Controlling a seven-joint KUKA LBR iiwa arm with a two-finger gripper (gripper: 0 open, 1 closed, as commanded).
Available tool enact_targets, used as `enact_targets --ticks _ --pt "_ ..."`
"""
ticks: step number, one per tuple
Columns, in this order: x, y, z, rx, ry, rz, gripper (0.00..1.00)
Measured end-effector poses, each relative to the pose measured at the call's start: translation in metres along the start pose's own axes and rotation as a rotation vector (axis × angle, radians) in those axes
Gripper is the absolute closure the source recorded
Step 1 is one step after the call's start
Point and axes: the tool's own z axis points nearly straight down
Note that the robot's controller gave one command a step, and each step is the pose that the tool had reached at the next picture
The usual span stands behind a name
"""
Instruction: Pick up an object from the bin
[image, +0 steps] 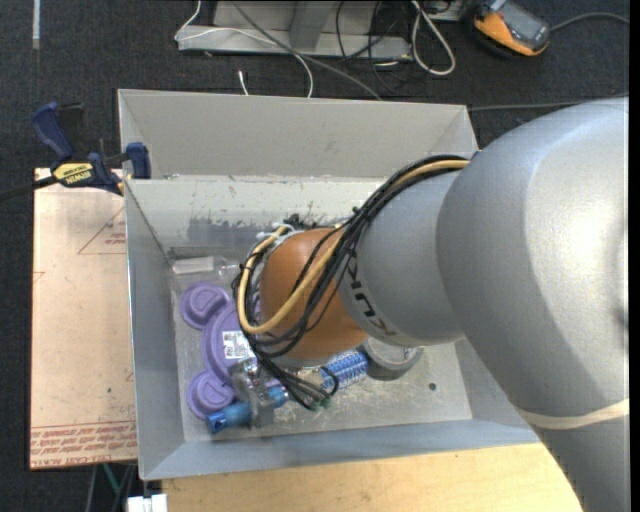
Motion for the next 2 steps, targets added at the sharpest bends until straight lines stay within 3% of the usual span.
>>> enact_targets --ticks 2 --pt "0.0 0.0 0.0 0.0 0.0 0.0 1.0"
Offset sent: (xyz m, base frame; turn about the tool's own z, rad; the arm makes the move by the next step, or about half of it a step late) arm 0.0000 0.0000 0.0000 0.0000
